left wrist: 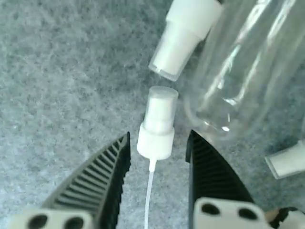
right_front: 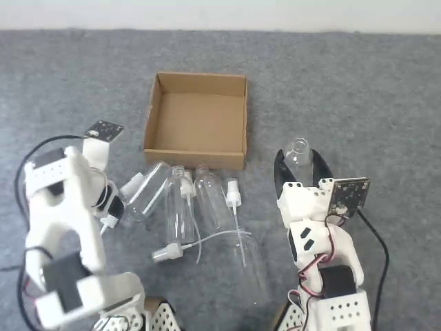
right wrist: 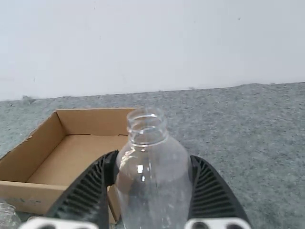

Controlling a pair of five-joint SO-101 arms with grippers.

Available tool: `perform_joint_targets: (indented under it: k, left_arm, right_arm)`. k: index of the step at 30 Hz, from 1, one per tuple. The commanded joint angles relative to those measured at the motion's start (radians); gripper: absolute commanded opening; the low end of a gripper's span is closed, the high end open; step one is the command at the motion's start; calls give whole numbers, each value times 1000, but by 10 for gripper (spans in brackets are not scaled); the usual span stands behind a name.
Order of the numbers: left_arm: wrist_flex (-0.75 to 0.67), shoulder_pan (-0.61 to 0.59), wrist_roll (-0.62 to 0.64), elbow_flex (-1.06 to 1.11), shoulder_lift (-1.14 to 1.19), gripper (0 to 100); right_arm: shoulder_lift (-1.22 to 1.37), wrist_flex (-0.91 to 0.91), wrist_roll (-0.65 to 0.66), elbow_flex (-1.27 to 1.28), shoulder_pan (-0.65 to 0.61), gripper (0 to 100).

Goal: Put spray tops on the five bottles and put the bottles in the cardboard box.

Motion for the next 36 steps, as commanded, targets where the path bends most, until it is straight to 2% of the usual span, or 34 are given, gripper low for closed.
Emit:
perform_joint_targets:
  k: [1,8,15,21,32,36]
  left_arm:
    - [-25,-3,-11,-116,106,184]
    - [-23,-3,-11,-186,241,175]
    - [-17,-3,-15,-188,265,62]
    - [109,2,-17,-214,258,21]
    - [397,-55,-12,-486,258,14]
    - [443,-55,-11,-541,256,14]
  right_arm:
    - [-4,4,-5,21,7,47]
    - [-4,4,-5,21,7,47]
    - [-4,4,-3,21,7,47]
    - [-4,4,-3,21,7,47]
    - [-4,4,-3,21,7,47]
    - [-4,4,-3,21,7,47]
